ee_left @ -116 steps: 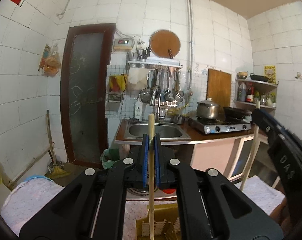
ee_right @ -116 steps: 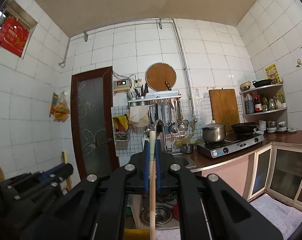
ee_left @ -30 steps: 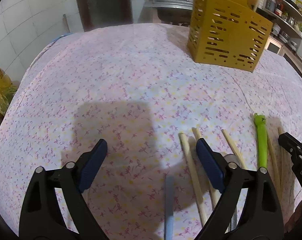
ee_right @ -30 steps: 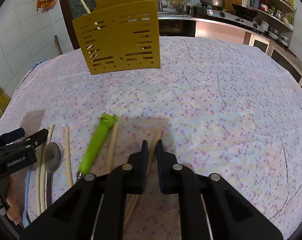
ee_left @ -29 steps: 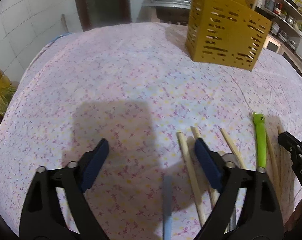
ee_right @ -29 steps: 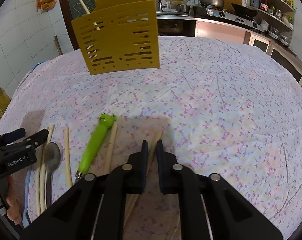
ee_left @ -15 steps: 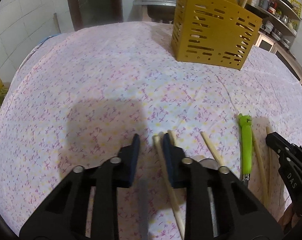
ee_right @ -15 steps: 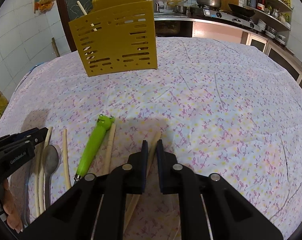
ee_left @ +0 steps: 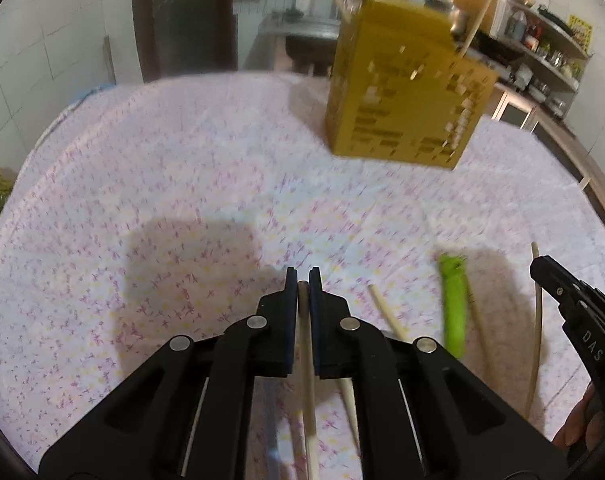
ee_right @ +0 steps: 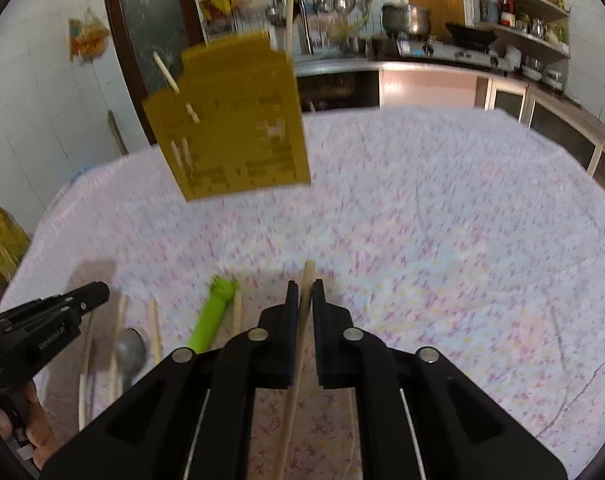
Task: Organize utensils
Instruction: 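Carry the chopstick in the right tool over the holder while the left tool carries its chopstick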
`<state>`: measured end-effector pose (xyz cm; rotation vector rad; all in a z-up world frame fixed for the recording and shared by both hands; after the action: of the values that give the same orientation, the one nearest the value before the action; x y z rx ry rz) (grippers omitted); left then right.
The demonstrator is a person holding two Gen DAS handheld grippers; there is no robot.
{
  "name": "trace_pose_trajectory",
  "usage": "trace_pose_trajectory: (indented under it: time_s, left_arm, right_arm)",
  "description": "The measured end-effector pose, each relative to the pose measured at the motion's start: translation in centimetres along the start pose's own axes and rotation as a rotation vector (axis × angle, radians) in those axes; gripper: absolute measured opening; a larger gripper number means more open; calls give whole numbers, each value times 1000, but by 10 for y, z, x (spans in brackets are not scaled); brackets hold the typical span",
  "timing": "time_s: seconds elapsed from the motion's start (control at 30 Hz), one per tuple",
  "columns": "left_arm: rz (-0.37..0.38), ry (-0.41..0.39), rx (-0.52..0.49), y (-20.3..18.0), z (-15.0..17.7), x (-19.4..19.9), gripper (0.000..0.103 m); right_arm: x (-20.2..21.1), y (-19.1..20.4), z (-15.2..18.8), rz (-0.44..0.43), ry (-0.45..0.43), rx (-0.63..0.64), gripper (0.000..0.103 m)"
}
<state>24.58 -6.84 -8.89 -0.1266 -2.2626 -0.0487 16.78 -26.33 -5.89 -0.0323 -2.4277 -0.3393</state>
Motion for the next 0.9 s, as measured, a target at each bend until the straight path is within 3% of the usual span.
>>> trace_pose_trajectory:
  time_s: [0.4, 0.57, 0.67, 0.9]
  left_arm:
    - [-8, -333, -10, 0, -25, 105, 4]
    - [-9, -416, 6, 5, -22, 131, 4]
    - [-17, -403, -8, 5, -19, 129, 4]
    - [8, -252, 57, 23, -28, 78, 4]
  right_arm:
    - [82, 24, -36, -38, -305, 83, 6]
    - [103, 32, -35, -45, -373, 120, 6]
    - [96, 32, -34, -52, -337, 127, 6]
    - [40, 9, -25, -21, -159, 89, 7]
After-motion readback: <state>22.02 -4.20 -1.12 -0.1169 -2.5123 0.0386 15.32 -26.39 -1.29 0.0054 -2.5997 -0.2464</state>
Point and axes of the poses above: each gripper's, at about its wrist camera, not at the fingertips, and x roughly against the way its jaws point, y to its left, z to its underside, the point moved 7 cm from there along -x, roughly the way its jaws point, and after that the axes turned 6 degrees about -z, right-handed, at the moved point
